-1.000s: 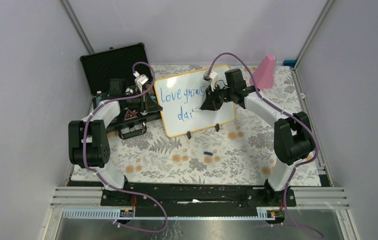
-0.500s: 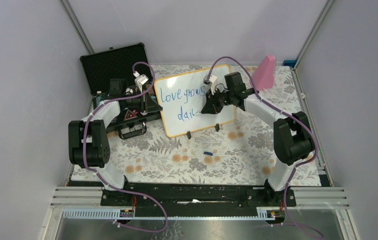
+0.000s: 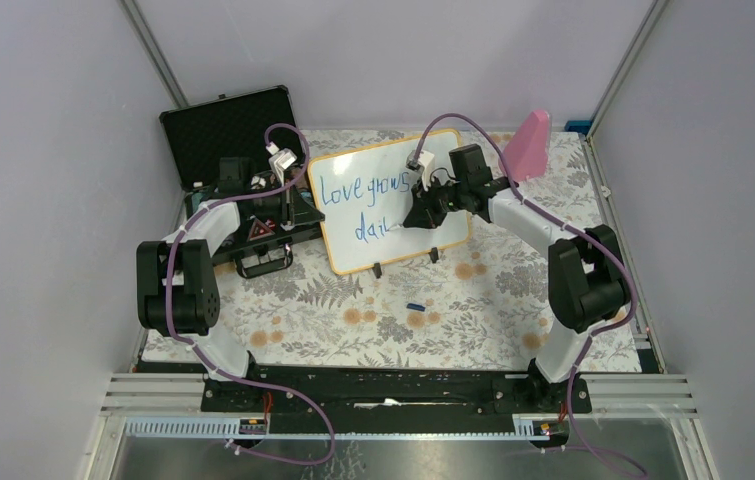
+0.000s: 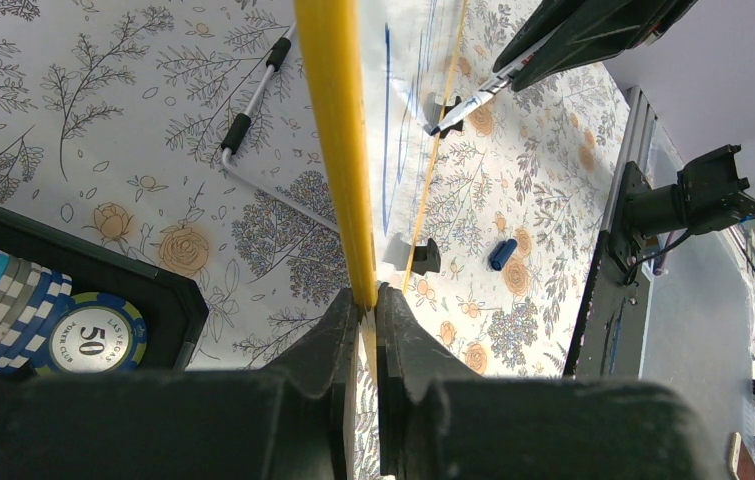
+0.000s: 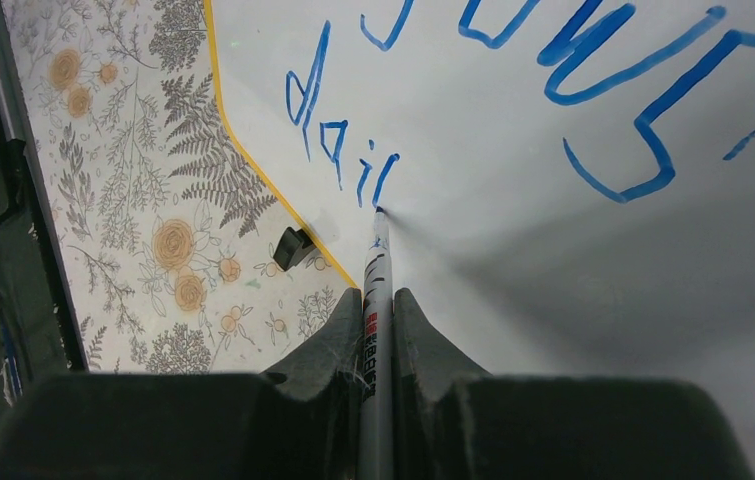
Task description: Write a sentence on the whiteboard
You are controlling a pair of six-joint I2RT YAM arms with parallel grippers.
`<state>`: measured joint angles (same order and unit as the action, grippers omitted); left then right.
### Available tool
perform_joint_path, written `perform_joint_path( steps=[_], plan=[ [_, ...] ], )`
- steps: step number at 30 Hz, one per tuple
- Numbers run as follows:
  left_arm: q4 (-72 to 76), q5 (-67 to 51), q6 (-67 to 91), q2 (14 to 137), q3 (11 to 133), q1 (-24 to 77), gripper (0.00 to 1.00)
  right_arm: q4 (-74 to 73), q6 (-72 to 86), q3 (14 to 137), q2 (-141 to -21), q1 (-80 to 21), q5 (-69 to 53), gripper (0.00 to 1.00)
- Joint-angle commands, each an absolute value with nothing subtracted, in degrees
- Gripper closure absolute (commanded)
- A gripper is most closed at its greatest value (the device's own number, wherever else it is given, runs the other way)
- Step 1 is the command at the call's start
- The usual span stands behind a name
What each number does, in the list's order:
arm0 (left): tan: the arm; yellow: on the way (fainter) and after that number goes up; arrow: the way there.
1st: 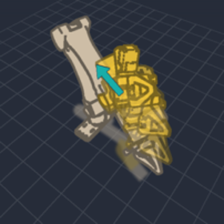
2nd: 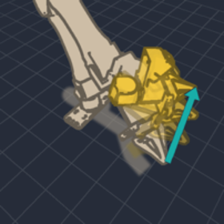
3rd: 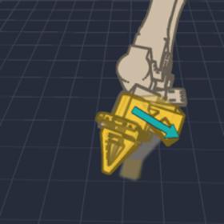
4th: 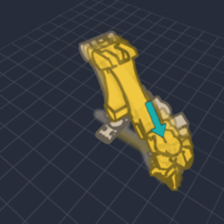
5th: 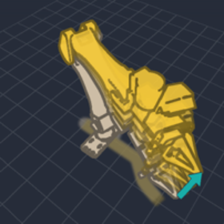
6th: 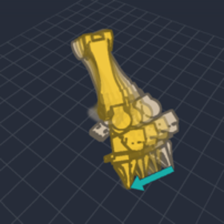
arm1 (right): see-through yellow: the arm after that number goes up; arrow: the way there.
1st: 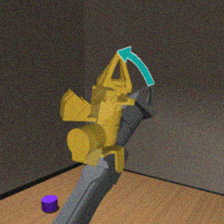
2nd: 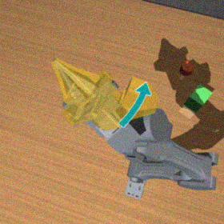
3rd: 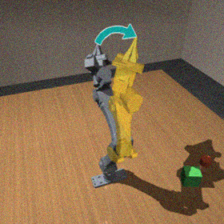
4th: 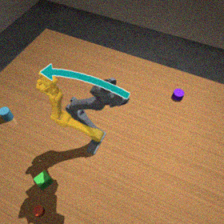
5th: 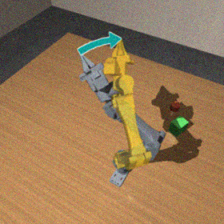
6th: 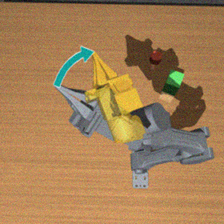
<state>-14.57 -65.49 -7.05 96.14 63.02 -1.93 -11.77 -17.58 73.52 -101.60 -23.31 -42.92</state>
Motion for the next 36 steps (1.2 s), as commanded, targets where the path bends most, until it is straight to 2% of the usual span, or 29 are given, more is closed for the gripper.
perform_joint_path(
  steps=[1, 9, 36],
  plan=[
    [-12.81, -64.85, -9.36, 96.33, 65.82, -1.83, 1.00, -12.42, -19.34, 74.59, -98.72, -23.49, -41.43, 1.00],
    [-12.78, -64.86, -9.37, 96.29, 65.65, -1.81, 1.00, -13.27, -18.61, 75.16, -96.56, -23.38, -44.87, 1.00],
    [-12.82, -65.17, -9.23, 95.81, 65.45, -1.82, 1.00, -11.95, -18.15, 77.32, -99.55, -22.50, -40.86, 1.00]
  ],
)
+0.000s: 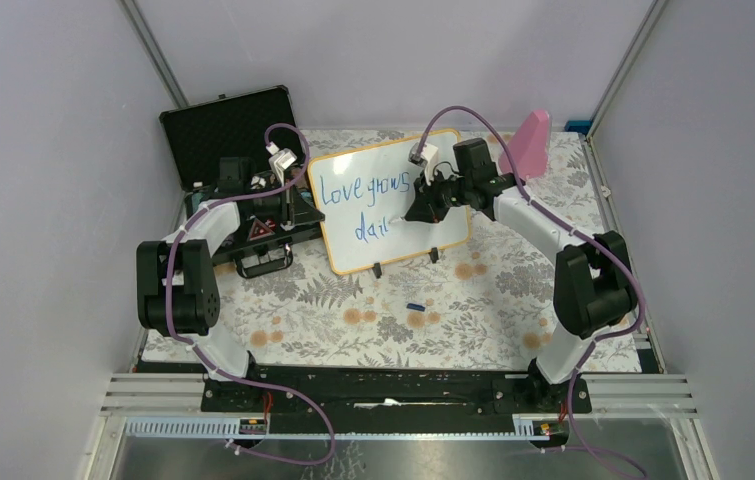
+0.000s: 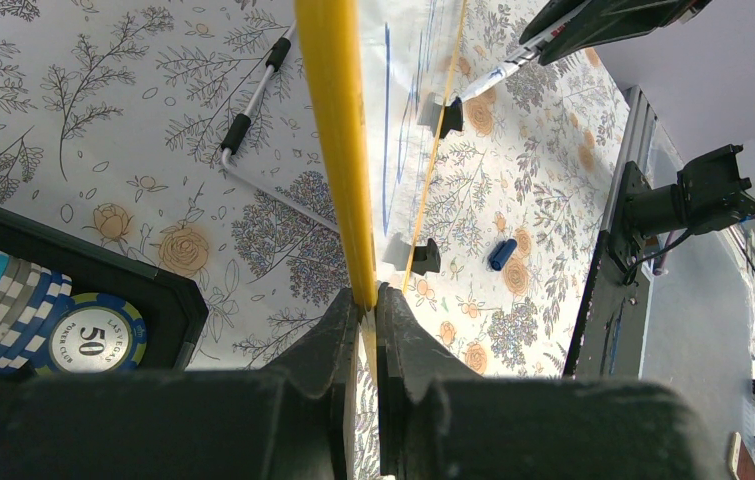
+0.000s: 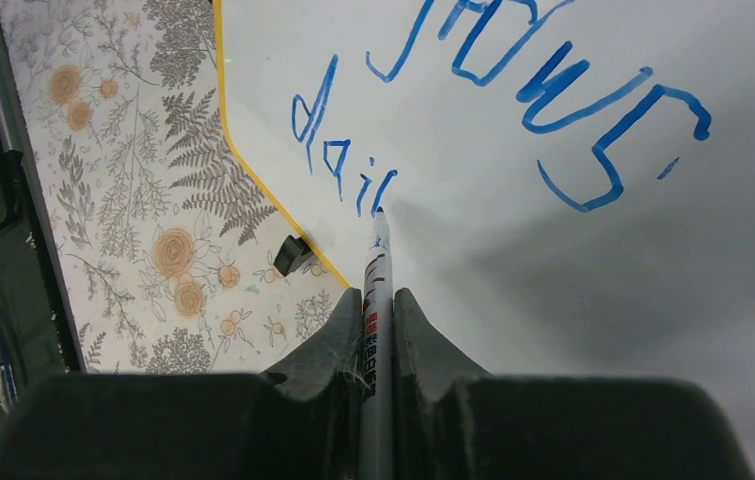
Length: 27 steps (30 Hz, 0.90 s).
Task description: Write a sentence on the whiteboard
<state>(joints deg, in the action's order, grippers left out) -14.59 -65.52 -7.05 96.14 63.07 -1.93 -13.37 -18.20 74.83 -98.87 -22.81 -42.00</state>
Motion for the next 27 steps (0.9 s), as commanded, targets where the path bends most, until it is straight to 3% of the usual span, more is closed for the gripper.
perform_joint_path(
  steps=[1, 27],
  plan=[
    [-12.79, -65.20, -9.23, 95.78, 65.40, -1.76, 1.00, -11.94, -18.05, 77.43, -99.76, -22.50, -40.60, 1.00],
    [-12.79, -65.17, -9.14, 95.88, 65.64, -1.77, 1.00, -11.53, -17.44, 77.91, -100.90, -22.10, -39.10, 1.00]
  ],
)
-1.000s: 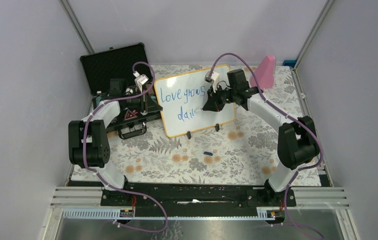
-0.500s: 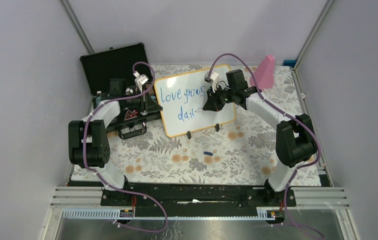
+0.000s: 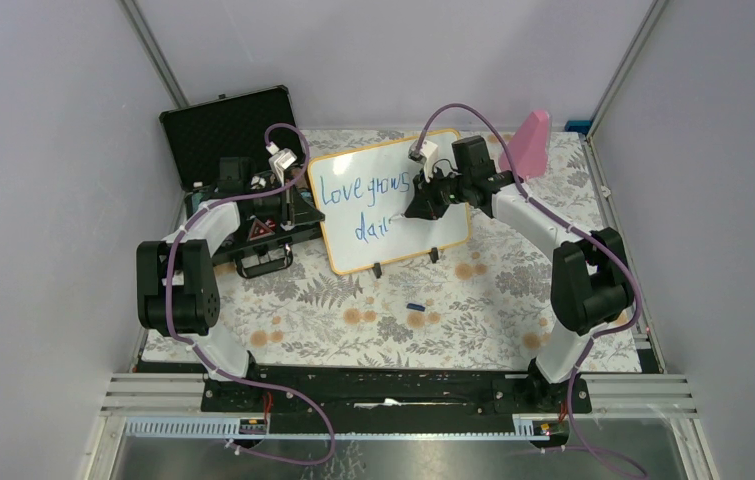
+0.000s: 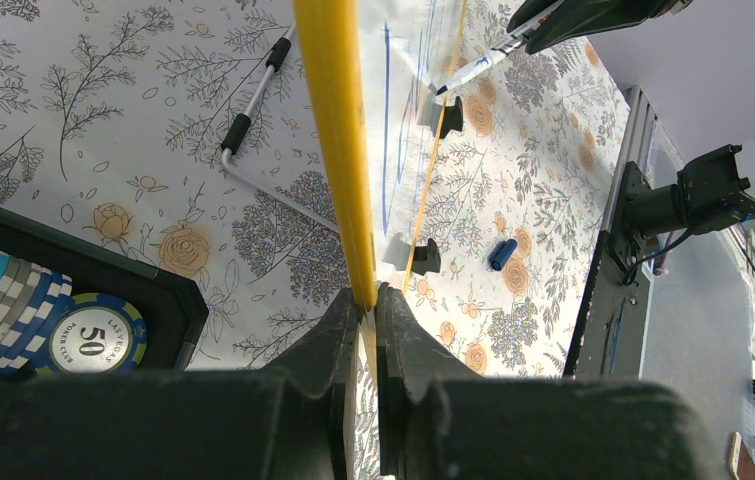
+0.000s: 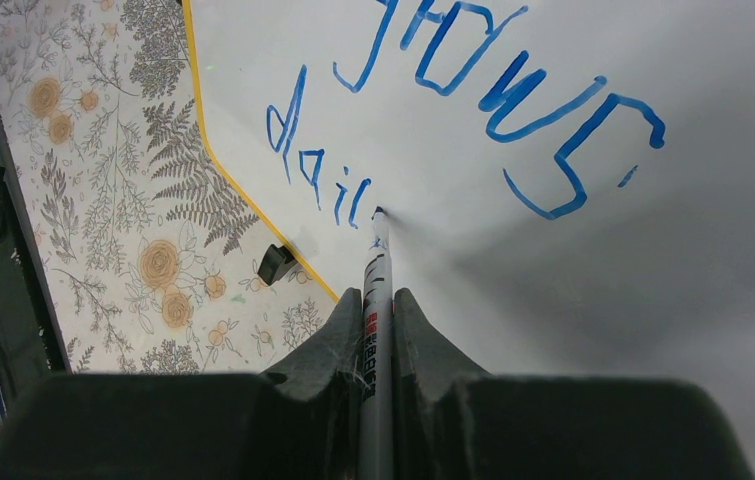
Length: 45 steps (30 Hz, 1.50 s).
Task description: Write a sentence on the whiteboard
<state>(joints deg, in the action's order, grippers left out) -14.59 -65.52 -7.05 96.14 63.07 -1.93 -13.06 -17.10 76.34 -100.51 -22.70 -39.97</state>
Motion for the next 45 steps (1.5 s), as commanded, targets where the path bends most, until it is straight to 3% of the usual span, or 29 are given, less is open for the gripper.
perform_joint_path(
  steps=[1, 45],
  plan=[
    [-12.82, -65.13, -9.14, 95.89, 65.67, -1.81, 1.00, -11.58, -17.60, 77.65, -100.90, -22.09, -39.11, 1.00],
    [-12.82, -65.04, -9.14, 95.95, 65.69, -1.79, 1.00, -11.96, -19.23, 76.37, -99.60, -21.01, -37.92, 1.00]
  ],
)
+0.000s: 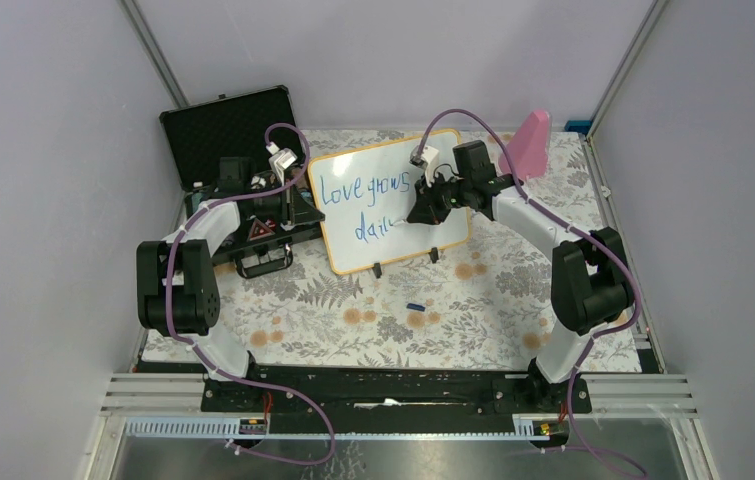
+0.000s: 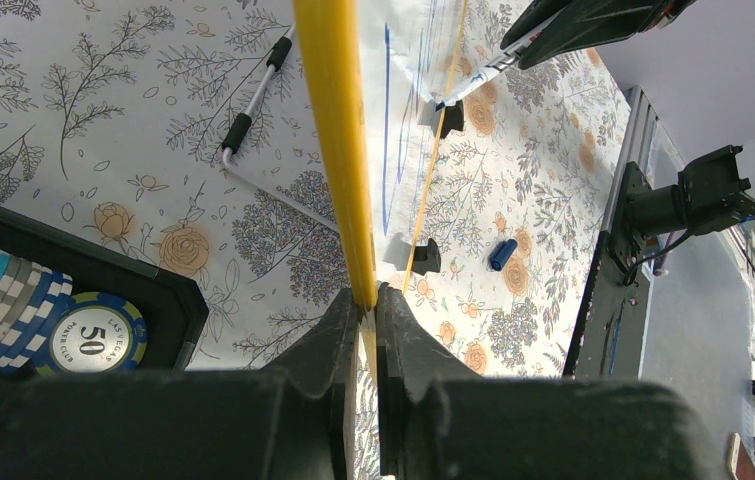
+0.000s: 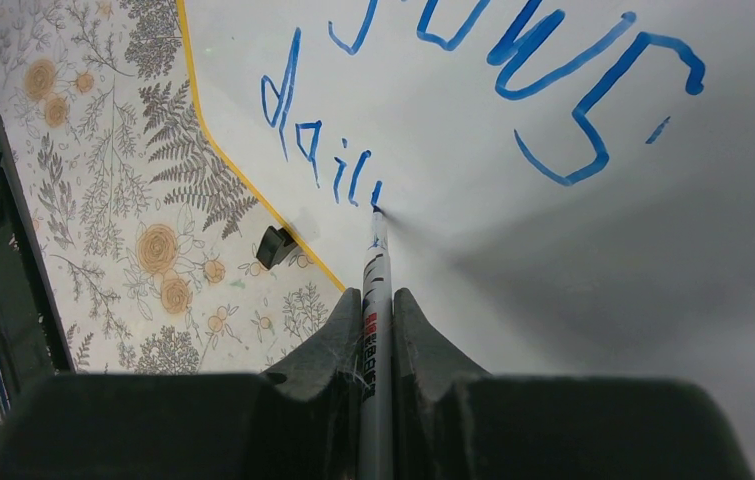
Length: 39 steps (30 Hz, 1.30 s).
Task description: Write a sentence on the whiteboard
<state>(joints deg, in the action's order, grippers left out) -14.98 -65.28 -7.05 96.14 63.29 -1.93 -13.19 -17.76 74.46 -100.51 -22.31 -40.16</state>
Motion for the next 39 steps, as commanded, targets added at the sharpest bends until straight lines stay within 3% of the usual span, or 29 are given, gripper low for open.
perform_joint_path(
  steps=[1, 39],
  plan=[
    [-12.81, -65.07, -9.14, 95.92, 65.67, -1.81, 1.00, -12.03, -19.20, 76.50, -99.64, -20.92, -37.89, 1.00],
    [-12.79, -65.04, -9.16, 95.78, 65.56, -1.76, 1.00, -12.01, -18.11, 78.60, -100.49, -20.72, -37.87, 1.00]
  ],
)
